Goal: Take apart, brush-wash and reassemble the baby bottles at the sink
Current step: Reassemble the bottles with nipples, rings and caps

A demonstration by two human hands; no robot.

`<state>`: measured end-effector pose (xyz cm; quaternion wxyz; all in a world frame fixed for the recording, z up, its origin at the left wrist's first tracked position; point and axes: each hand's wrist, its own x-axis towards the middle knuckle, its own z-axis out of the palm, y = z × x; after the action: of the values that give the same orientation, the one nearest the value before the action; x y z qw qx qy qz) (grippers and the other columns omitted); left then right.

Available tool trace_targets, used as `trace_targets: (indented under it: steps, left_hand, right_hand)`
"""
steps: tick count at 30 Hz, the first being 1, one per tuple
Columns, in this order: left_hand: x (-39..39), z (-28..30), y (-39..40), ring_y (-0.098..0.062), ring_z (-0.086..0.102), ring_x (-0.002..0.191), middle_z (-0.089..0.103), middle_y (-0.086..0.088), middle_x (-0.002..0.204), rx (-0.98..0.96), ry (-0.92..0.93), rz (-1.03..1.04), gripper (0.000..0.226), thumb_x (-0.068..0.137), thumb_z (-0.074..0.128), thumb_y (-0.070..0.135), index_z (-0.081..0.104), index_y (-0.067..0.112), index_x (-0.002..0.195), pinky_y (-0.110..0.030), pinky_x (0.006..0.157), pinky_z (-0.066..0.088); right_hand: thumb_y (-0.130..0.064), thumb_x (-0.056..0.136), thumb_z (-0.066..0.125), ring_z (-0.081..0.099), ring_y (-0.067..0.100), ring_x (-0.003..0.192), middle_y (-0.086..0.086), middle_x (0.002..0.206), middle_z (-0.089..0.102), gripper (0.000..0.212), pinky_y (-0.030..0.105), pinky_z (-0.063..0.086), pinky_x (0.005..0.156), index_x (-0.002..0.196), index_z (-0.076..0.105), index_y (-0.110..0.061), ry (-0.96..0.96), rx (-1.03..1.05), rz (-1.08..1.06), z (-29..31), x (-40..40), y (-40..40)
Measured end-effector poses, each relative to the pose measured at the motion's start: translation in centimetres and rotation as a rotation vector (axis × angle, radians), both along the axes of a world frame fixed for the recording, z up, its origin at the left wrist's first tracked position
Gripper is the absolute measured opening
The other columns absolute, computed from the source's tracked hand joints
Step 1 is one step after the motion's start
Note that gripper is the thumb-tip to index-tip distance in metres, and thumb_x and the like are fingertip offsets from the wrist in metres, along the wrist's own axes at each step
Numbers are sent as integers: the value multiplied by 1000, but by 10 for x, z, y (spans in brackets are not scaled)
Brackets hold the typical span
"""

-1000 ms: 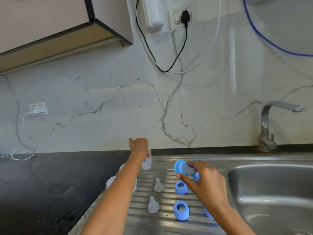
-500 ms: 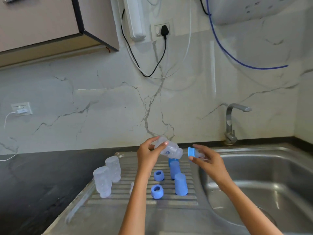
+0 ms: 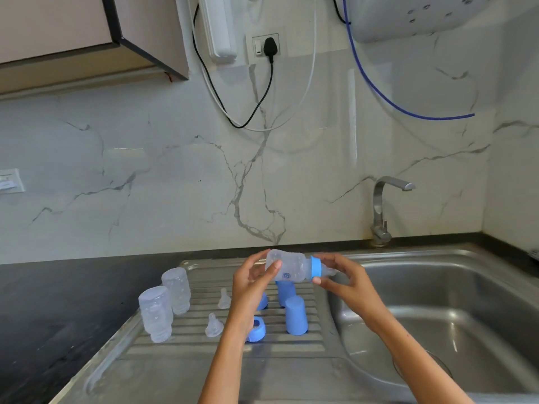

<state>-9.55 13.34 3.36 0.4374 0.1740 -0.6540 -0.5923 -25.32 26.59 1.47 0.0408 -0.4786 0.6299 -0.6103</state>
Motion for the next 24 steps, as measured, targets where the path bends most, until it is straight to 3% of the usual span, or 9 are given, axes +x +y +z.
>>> trace_targets:
  steps: [5,8,11,13,15,17,24]
  left_hand:
    - [2,-2,-3,-7,69,89,75,4,93,47,3,-92,29,83,70,13,62,17,110,-17,70,52]
    - [2,-4,-1,-14,69,94,74,-4,101,49,7,-145,36,80,71,10,60,15,114,-18,71,51]
    - [2,-4,1,-15,67,99,72,-6,106,33,8,-173,46,74,73,17,59,17,118,-19,74,51]
    - [2,-4,1,-13,67,98,72,-3,105,33,10,-176,48,74,73,20,60,20,120,-19,75,50]
    - [3,-4,1,-13,67,99,72,-2,105,31,22,-163,47,74,72,22,61,21,119,-20,77,50]
    - [3,-4,1,-13,67,101,72,-1,105,22,19,-152,45,74,72,23,62,22,118,-21,79,50]
    - [4,-5,3,-6,67,92,72,-2,106,41,31,-125,39,80,70,14,61,18,118,-14,68,49]
  right_hand:
    - [-33,84,68,61,-5,100,-14,106,70,27,6,45,81,109,67,-23,-7,-13,19,3,3,3]
    - [-46,83,58,64,2,76,-10,84,71,35,14,49,70,98,71,-16,-55,-24,10,5,5,4]
    - [-50,82,55,47,-2,52,-13,58,60,38,13,38,55,84,69,-15,-75,-17,-7,5,5,4]
    - [-49,81,57,52,2,59,-3,66,65,37,18,43,60,87,71,-16,-74,-15,5,6,6,4]
    - [-38,83,64,67,9,81,-3,91,71,30,26,56,72,106,69,-19,-130,-30,67,8,8,4]
    - [-24,84,70,67,10,98,-6,108,69,40,29,58,78,122,59,-23,-149,-68,113,10,8,6]
    - [-3,74,79,66,8,100,-2,112,70,46,19,54,78,117,66,-14,-114,-89,205,10,0,11]
